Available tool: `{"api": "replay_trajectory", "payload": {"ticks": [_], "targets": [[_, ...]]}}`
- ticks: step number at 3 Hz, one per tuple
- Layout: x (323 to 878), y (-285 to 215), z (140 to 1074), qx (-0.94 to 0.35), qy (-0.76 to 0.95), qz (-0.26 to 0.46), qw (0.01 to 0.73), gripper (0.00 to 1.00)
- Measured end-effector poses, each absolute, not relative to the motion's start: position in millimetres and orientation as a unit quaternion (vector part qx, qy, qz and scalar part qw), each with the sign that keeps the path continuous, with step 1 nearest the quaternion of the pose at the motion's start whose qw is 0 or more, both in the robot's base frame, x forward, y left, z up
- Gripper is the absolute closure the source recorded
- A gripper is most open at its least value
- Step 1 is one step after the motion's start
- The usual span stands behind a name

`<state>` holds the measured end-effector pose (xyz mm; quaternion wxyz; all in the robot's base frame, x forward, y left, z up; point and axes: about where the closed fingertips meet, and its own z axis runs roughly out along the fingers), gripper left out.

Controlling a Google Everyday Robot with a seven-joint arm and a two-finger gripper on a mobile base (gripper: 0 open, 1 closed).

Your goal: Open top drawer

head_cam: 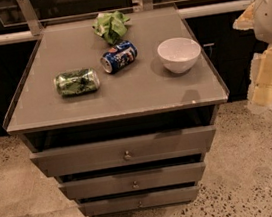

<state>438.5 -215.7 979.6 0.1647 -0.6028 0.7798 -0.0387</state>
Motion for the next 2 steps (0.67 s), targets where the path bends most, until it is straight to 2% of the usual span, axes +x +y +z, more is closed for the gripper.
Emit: {"api": "replay_trajectory", "payload": {"ticks": [2], "targets": [[434.6, -210.6, 981.6, -0.604, 0.775, -0.047, 0.182, 0.00]]}}
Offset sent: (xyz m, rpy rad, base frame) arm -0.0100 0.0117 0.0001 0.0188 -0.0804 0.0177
